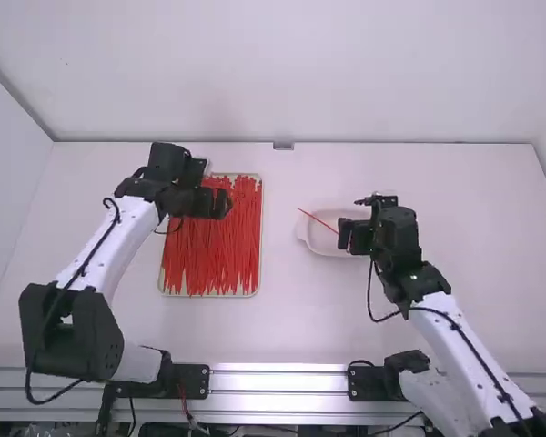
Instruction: Fasten the cable tie
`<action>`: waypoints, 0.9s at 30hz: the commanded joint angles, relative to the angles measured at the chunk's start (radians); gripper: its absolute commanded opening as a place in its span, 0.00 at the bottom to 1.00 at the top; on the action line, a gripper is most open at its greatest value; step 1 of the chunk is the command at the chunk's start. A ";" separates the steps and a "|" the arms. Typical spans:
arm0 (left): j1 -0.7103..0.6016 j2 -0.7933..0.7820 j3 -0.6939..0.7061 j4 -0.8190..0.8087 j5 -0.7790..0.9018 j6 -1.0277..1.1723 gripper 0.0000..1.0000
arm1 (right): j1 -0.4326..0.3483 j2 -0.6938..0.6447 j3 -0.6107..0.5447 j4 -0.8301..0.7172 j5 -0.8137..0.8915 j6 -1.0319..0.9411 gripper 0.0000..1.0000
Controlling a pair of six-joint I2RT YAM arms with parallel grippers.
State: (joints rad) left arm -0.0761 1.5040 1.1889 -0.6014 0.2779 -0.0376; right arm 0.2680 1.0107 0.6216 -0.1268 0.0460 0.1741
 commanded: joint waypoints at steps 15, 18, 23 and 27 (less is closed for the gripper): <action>-0.113 -0.284 -0.123 -0.016 -0.299 -0.053 0.99 | -0.001 -0.089 0.028 -0.061 0.007 0.009 0.98; -0.113 -0.288 -0.123 -0.018 -0.306 -0.051 0.99 | 0.002 -0.079 0.028 -0.056 0.008 0.009 0.98; -0.111 -0.288 -0.123 -0.016 -0.332 -0.051 0.99 | 0.003 -0.068 0.028 -0.048 0.007 0.009 0.98; -0.089 -0.288 -0.123 -0.011 -0.331 -0.052 0.99 | 0.000 -0.069 0.028 -0.046 0.007 0.002 0.98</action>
State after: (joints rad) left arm -0.1795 1.2327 1.0790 -0.6121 -0.0360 -0.0856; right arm 0.2680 0.9394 0.6216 -0.1757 0.0479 0.1768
